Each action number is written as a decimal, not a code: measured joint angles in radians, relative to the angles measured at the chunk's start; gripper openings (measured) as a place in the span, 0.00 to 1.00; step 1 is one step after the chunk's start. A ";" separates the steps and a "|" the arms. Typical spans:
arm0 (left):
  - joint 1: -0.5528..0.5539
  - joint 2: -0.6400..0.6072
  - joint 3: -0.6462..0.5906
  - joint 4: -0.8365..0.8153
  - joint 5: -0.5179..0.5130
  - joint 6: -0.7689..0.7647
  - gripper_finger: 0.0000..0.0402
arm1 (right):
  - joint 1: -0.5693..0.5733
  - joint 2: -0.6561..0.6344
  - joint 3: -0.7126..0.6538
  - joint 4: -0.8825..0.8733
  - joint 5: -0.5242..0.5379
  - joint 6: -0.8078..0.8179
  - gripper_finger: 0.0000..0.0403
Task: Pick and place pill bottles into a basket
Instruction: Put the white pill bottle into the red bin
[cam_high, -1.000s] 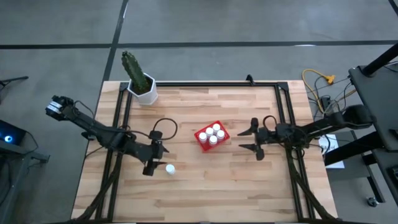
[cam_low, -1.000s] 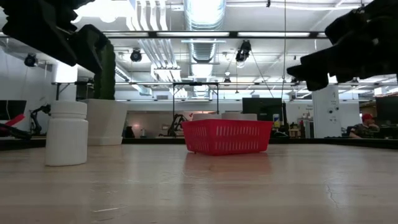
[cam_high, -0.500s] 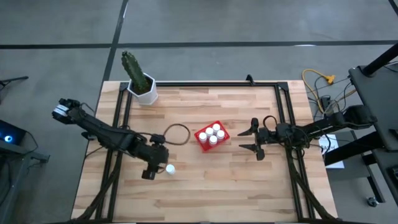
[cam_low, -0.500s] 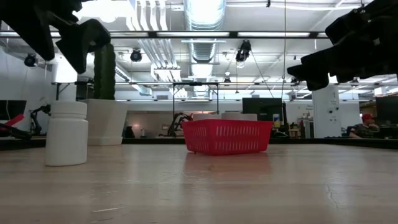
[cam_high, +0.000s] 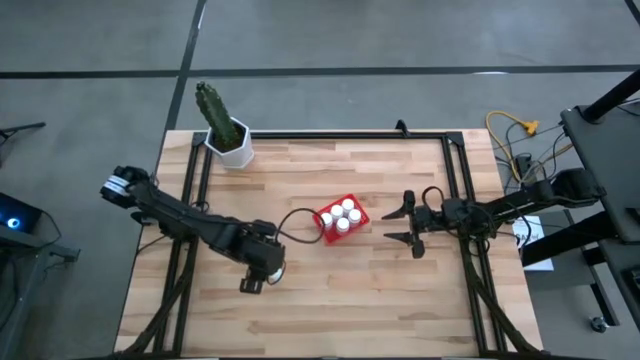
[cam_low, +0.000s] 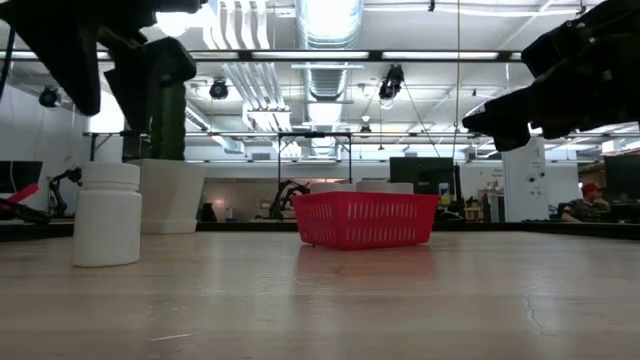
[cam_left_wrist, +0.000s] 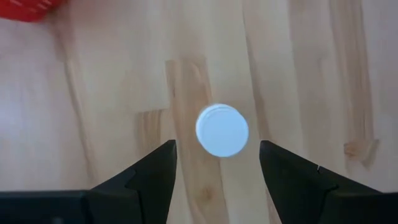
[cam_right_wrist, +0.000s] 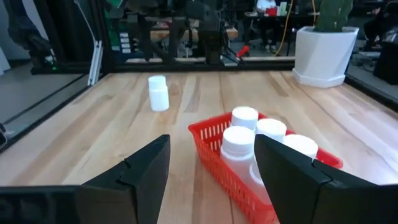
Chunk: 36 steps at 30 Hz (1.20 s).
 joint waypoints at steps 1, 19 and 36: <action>0.000 0.012 0.000 0.002 0.002 -0.007 0.53 | 0.000 0.000 0.000 -0.008 -0.001 0.000 0.56; 0.012 0.102 0.010 0.015 0.046 -0.008 0.60 | 0.000 0.005 0.000 -0.007 -0.001 0.004 0.56; 0.014 0.124 0.011 0.046 0.038 -0.006 0.65 | 0.000 0.005 0.000 -0.025 0.000 0.007 0.56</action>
